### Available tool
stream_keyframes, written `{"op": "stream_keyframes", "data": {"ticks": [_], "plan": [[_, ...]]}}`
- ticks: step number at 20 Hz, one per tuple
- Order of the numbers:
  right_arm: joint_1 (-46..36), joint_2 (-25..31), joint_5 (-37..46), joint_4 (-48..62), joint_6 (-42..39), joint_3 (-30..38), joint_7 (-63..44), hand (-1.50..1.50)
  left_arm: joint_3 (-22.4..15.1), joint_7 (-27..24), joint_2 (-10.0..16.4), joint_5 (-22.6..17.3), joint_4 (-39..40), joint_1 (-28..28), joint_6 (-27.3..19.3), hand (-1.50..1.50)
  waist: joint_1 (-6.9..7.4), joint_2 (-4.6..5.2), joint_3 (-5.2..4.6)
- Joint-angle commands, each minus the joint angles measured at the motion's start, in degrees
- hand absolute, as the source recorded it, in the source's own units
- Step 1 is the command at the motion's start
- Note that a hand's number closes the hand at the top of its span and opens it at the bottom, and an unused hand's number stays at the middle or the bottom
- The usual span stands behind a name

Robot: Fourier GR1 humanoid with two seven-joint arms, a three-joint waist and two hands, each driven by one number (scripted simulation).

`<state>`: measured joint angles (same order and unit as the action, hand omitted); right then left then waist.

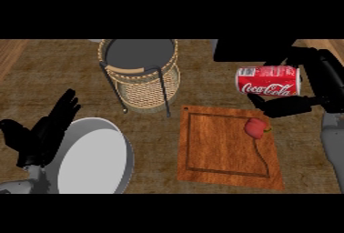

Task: Pick the can from the cutting board and place it in the tiered basket

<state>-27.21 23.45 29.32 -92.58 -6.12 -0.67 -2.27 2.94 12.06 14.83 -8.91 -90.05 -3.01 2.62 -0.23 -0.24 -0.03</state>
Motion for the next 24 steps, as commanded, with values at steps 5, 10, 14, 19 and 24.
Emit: {"op": "stream_keyframes", "data": {"ticks": [5,10,14,19,24], "plan": [[-14.07,-8.16,1.72,-4.05,-6.30,-7.25,-17.11,1.50,0.46,1.34,0.51,0.92,-0.46,-0.59,0.64,0.00,0.89,0.12,-0.04],[-20.11,-15.82,6.46,0.44,-4.22,-11.64,-22.34,1.50,-0.33,2.19,-1.45,1.66,-0.26,-1.37,-0.10,0.00,0.81,0.23,-0.01],[-27.32,-22.59,9.75,8.48,-1.26,-12.36,-27.37,1.50,-0.75,0.91,-2.05,2.69,-0.48,-1.46,-0.15,0.00,1.06,0.28,-0.02],[-30.68,-23.31,9.34,14.92,1.39,-12.83,-28.21,1.50,0.56,2.19,-1.39,0.36,-2.85,0.11,2.46,0.00,0.99,0.24,0.00],[-34.46,-23.40,6.99,23.12,5.96,-16.31,-30.24,1.50,1.32,1.56,-1.42,1.74,-0.62,-0.97,1.86,0.00,1.18,0.32,-0.01]]}}
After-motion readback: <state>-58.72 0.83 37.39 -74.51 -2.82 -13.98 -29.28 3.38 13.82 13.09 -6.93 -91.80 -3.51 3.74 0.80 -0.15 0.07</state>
